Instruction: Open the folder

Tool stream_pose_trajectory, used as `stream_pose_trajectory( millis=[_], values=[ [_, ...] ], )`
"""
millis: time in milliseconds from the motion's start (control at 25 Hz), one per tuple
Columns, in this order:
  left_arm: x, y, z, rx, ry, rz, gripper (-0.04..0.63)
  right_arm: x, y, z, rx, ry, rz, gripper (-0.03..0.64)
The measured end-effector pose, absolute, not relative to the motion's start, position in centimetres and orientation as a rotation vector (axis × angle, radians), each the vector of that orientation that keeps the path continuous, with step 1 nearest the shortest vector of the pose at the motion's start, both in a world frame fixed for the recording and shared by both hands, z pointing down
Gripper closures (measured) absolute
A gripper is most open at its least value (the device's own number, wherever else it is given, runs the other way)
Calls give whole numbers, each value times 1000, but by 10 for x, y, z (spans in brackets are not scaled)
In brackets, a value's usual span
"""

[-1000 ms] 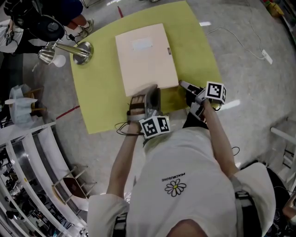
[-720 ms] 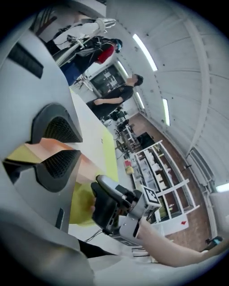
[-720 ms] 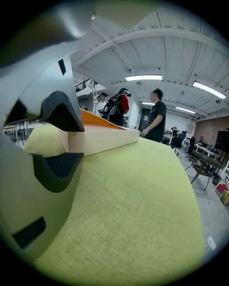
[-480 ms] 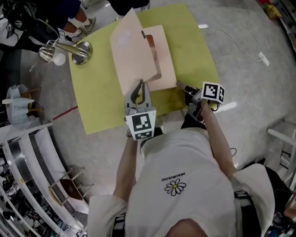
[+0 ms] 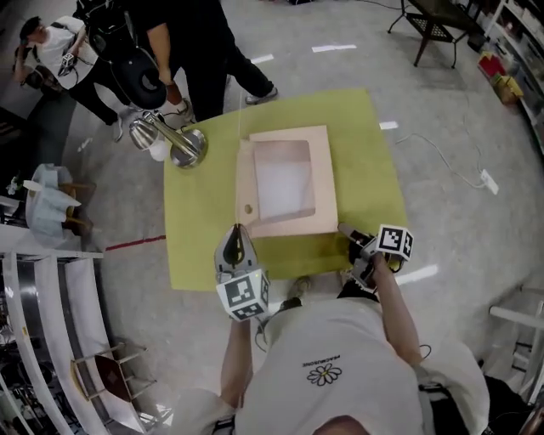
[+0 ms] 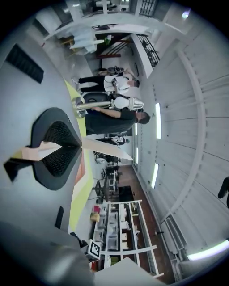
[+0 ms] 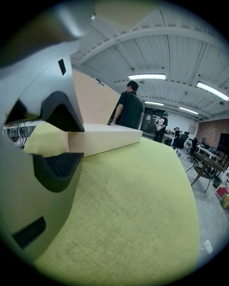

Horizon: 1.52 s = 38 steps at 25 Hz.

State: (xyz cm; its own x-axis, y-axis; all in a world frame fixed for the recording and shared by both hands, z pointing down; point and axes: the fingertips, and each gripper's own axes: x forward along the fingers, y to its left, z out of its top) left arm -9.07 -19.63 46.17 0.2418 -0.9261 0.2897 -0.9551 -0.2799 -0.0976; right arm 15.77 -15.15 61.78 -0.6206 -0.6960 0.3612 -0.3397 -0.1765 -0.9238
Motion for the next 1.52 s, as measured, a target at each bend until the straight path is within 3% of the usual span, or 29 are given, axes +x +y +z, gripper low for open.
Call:
stream_pose_trajectory(
  millis=[680, 1280, 1520],
  values=[
    [-197, -204, 511, 1938, -2026, 368, 580, 163, -155, 614, -1240, 1879, -1842, 503],
    [-271, -212, 552, 1507, -1983, -9, 578, 160, -157, 611, -1277, 1885, -1826, 503],
    [-295, -190, 590, 1307, -1963, -17, 575, 165, -159, 612, -1288, 1872, -1820, 503]
  ],
)
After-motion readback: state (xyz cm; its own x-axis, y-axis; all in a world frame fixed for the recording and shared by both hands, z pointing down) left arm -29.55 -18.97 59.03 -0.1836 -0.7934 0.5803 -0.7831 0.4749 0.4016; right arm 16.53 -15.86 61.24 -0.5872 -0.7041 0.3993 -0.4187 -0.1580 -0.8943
